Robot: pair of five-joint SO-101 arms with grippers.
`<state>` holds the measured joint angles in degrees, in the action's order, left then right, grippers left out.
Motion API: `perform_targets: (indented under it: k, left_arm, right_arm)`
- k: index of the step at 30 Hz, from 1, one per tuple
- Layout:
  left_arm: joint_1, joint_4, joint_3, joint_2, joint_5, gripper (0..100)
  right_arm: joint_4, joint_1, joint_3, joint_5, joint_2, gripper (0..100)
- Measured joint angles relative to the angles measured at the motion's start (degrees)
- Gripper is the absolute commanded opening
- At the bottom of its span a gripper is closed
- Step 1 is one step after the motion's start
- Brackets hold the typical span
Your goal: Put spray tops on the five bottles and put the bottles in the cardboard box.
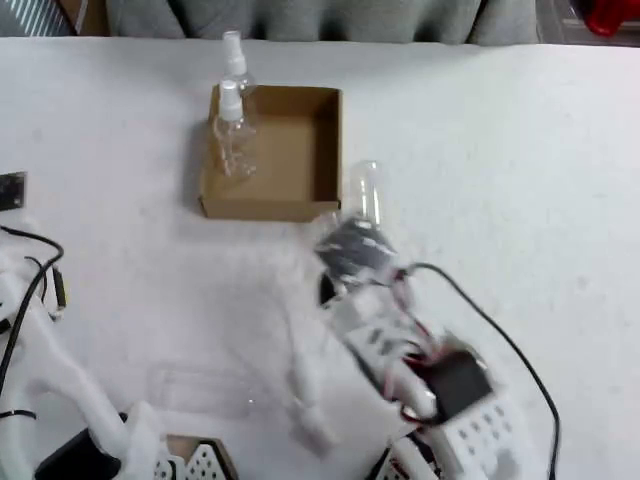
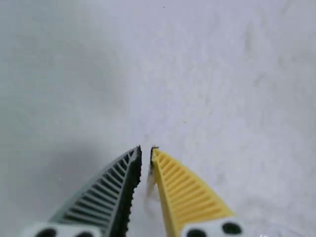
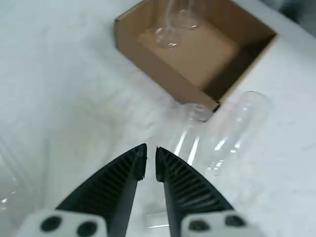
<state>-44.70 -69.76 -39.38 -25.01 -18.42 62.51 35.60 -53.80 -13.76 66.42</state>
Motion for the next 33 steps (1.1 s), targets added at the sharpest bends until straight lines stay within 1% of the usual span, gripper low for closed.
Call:
perform_targets:
  k: [4, 7, 12, 14, 16, 21, 24, 28, 33]
  left_arm:
    - [2.5, 3.3, 0.0, 3.6, 7.2, 5]
    - [2.5, 6.6, 0.0, 7.1, 11.0, 5]
    - [1.1, 10.8, 0.0, 9.5, 14.1, 5]
    - [0.8, 11.7, 0.0, 9.8, 14.7, 5]
    - [0.9, 12.0, 0.0, 9.8, 14.8, 5]
    - [0.7, 12.2, 0.0, 9.8, 14.8, 5]
    - [0.7, 12.6, 0.0, 9.8, 14.9, 5]
    - [0.7, 13.5, -0.5, 9.8, 14.9, 5]
    - [0.7, 13.6, -0.5, 9.8, 14.9, 5]
  right_arm:
    - [0.0, 10.5, 1.2, 1.3, -8.0, 1.6]
    - [0.3, 19.0, 1.2, 1.5, -9.4, 1.6]
    - [2.1, 35.1, -0.8, 1.8, -9.4, 1.6]
    - [0.3, 41.2, -3.7, 1.8, -9.5, 1.6]
    - [-2.1, 45.2, -6.2, 1.8, -9.8, 1.6]
    - [-5.8, 47.7, -9.7, 1.8, -10.5, 1.6]
    - [-10.9, 48.6, -13.5, 1.8, -13.5, 1.6]
    - [-17.8, 48.4, -16.5, 1.8, -19.3, 1.6]
    - [-19.7, 47.6, -16.6, 1.8, -20.8, 1.6]
